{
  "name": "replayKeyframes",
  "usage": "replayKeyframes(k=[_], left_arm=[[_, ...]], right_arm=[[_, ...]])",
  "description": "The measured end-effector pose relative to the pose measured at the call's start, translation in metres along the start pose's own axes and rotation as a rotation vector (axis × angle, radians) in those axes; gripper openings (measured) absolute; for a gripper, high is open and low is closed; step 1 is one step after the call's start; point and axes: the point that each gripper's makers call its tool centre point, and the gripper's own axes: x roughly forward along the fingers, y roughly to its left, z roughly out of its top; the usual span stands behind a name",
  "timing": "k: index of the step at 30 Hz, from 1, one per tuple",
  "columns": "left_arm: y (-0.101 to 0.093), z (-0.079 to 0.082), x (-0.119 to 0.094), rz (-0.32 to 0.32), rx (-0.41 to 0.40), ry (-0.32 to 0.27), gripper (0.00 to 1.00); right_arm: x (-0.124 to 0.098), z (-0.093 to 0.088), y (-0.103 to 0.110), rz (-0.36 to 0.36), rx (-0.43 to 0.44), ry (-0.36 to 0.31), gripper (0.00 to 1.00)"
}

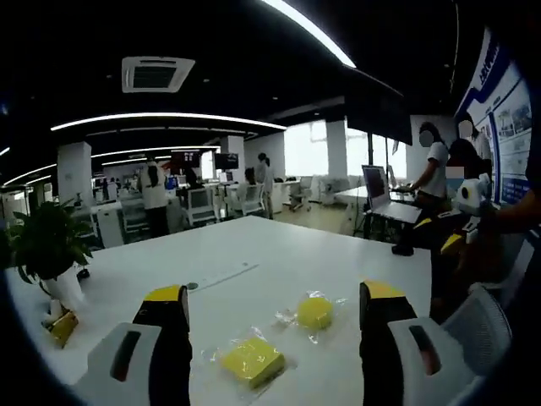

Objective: Compare the silicone blocks by pressing each to a similar depth, holding the contact briefly, and releasing to observe deformation and rebound differences across the visible hardness samples.

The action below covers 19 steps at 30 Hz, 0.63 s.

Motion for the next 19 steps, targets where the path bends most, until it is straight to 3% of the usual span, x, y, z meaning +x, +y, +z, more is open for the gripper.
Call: replayKeyframes(k=[11,14,19], left_arm=[[-0.007,-0.019,-0.069,-0.008,-0.041,0.016,0.88],[-0.012,-0.031,-0.084,-0.010,-0.039,0.054,0.88],[-0.021,-0.055,-0.103,-0.052,-0.101,0.117,0.89]], right_arm=[[-0.001,0.007,-0.001,-0.016,-0.024,-0.002,0.69],[-0.003,0.004,-0.005,-0.024,-0.031,0.018,0.69],[-0.005,-0.007,-0.009,-0.015,-0.016,0.072,0.69]])
